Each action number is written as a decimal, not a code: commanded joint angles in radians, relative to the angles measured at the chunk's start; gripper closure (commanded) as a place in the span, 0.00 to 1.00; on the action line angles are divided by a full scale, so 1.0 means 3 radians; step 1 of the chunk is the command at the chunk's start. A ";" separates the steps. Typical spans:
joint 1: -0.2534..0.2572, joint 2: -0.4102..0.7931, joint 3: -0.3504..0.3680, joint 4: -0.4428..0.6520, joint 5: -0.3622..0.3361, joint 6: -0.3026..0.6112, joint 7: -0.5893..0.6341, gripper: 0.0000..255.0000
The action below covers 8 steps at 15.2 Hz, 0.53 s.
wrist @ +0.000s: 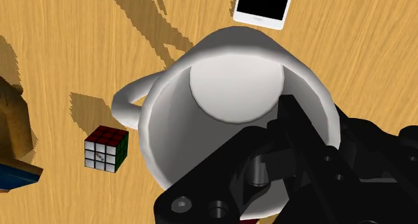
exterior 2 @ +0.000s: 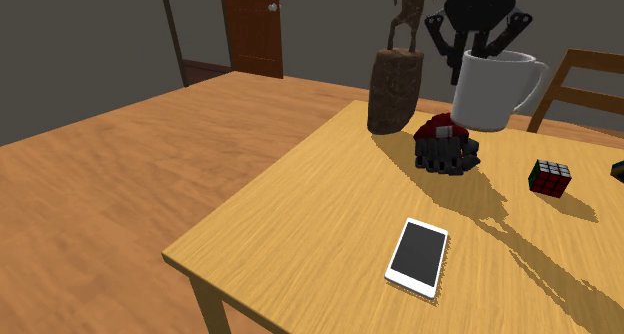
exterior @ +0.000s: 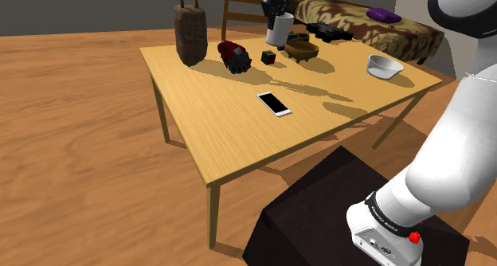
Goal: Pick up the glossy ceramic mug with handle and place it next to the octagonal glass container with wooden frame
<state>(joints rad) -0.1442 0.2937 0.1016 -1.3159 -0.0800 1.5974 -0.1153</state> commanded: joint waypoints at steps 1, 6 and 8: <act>-0.0098 -0.0020 -0.0049 -0.0037 0.0015 0.0026 -0.0148 1.00; -0.0339 -0.0048 -0.0176 -0.0077 0.0050 0.0060 -0.0510 1.00; -0.0435 -0.0033 -0.0226 -0.0058 0.0063 0.0063 -0.0655 1.00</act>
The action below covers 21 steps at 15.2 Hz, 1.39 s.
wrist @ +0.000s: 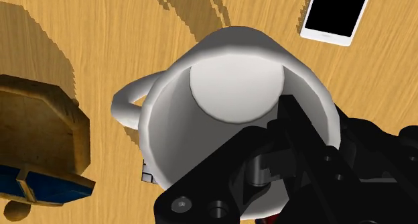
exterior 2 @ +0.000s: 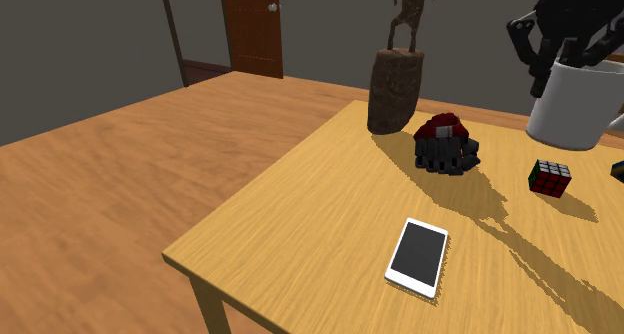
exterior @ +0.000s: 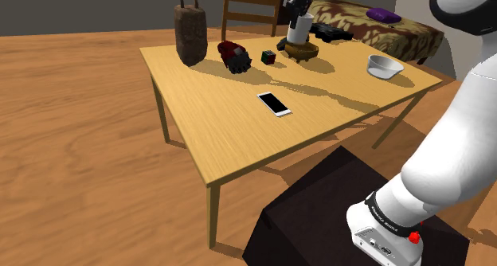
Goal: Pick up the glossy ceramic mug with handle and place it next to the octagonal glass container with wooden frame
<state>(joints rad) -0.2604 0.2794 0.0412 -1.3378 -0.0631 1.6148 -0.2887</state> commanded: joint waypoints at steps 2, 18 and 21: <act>-0.0142 0.0044 -0.0075 0.0056 0.0021 0.0001 -0.0221 1.00; -0.0868 0.0722 -0.0372 0.0978 0.0160 -0.0195 -0.1221 1.00; -0.0862 0.0662 -0.0372 0.0745 0.0156 -0.0023 -0.1214 1.00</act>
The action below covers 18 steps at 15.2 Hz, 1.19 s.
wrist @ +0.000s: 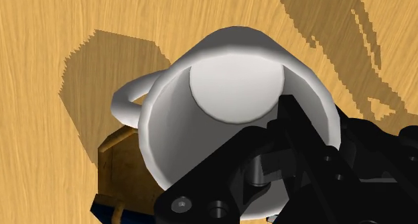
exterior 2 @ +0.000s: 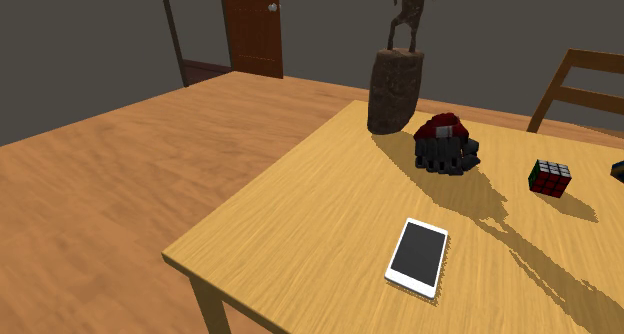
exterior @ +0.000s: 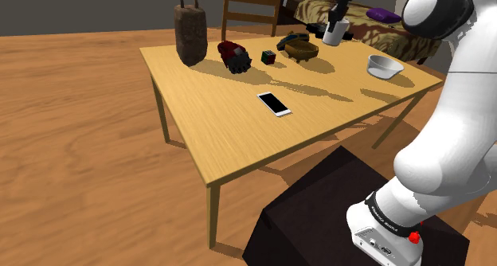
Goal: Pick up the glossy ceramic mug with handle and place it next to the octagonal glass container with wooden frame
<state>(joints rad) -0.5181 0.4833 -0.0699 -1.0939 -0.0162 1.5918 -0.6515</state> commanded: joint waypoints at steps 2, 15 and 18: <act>0.0000 -0.0048 -0.0001 -0.0206 -0.0003 0.0161 -0.0001 1.00; 0.0011 -0.0113 0.0001 -0.0891 -0.0010 0.0781 0.0022 1.00; 0.0012 -0.0103 0.0002 -0.1010 -0.0010 0.0910 0.0026 1.00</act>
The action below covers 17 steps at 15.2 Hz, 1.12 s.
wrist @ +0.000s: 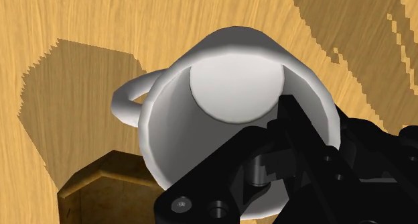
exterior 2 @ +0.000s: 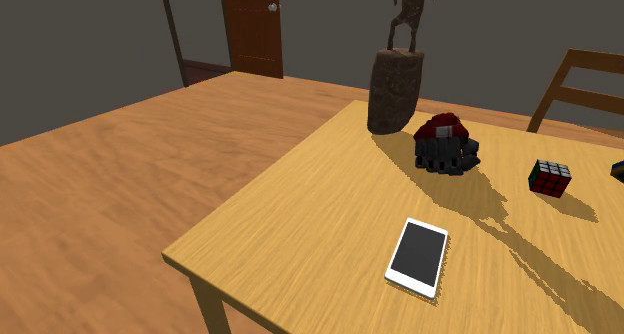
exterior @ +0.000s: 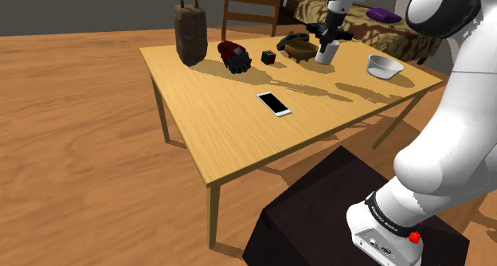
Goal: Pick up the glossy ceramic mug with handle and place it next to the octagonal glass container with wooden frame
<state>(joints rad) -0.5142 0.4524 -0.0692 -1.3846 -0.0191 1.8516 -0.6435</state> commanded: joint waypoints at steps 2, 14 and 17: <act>-0.0001 0.0010 0.0000 -0.0115 0.0000 0.0128 0.0002 1.00; -0.0001 0.0135 0.0003 -0.0466 0.0002 0.0603 0.0017 1.00; -0.0002 0.0180 0.0005 -0.0532 0.0003 0.0714 0.0020 1.00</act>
<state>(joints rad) -0.5143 0.5028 -0.0678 -1.5353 -0.0182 2.0524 -0.6375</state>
